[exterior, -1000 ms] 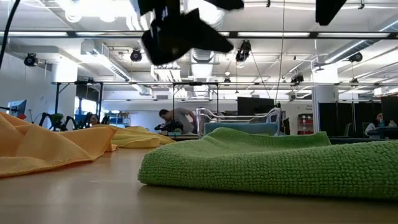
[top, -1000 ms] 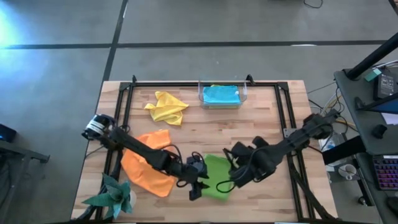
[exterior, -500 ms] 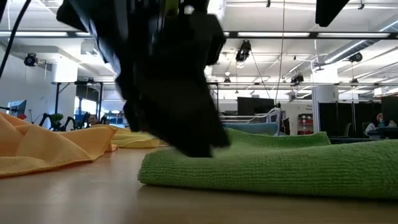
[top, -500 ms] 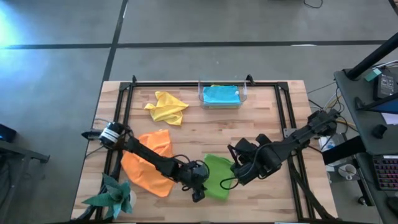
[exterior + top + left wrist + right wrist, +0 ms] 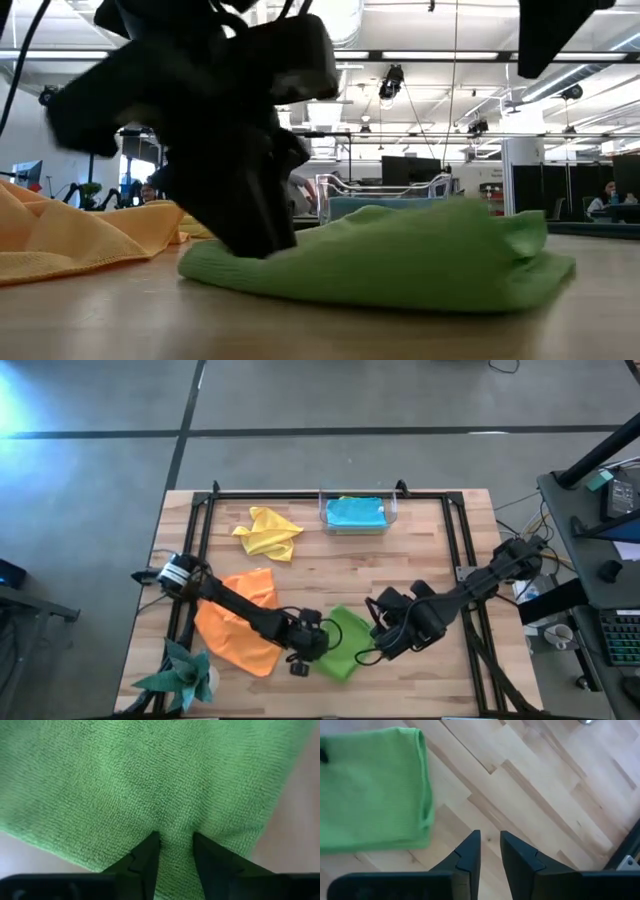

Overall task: Fold microfiber towels
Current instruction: Stack the green microfiber cloth on top of the blue microfiber cloth in the transparent bin

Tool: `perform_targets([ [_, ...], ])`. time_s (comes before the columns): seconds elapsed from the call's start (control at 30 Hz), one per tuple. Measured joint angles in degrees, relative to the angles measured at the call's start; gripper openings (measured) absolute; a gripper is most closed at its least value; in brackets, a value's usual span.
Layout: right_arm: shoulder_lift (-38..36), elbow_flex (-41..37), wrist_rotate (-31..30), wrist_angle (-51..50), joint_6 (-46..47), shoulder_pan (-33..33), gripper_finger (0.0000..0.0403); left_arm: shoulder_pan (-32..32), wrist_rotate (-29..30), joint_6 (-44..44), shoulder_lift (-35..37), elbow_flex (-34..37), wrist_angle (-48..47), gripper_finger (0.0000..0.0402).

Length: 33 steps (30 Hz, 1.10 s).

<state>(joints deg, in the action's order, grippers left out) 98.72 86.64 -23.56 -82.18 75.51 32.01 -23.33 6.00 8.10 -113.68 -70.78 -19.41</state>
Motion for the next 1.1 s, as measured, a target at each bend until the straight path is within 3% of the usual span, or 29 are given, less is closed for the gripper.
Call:
perform_targets([
  [0.2, -0.07, -2.22, 1.52, 0.1, 1.46, 0.37, 0.0075, 3.54, 1.28, -16.45, 0.72, 0.07, -5.61, 0.01],
  [0.43, -0.07, -5.39, 2.79, -0.08, 1.48, 0.37, 0.0071, 8.28, 4.8, -30.97, 2.47, 0.24, -6.09, 0.0099],
  [0.57, -0.2, -7.62, 2.77, -0.19, 1.26, 0.31, 0.0075, 10.49, 6.89, -44.44, 2.71, -0.48, -6.55, 0.0099],
  [0.77, -2.32, -12.21, 2.96, -0.49, 2.21, 0.24, 0.0076, 11.84, 17.05, -58.24, 2.73, -2.3, -4.68, 0.0099],
  [0.97, -6.89, -14.9, 2.98, -0.42, 5.3, 0.24, 0.0076, 11.89, 28.25, -58.73, 2.88, -2.8, -0.93, 0.0099],
  [1.1, -10.15, -15.2, 2.83, -0.21, 6.76, 0.24, 0.0076, 11.76, 32.55, -50.06, 2.88, -2.8, -0.85, 0.0099],
])
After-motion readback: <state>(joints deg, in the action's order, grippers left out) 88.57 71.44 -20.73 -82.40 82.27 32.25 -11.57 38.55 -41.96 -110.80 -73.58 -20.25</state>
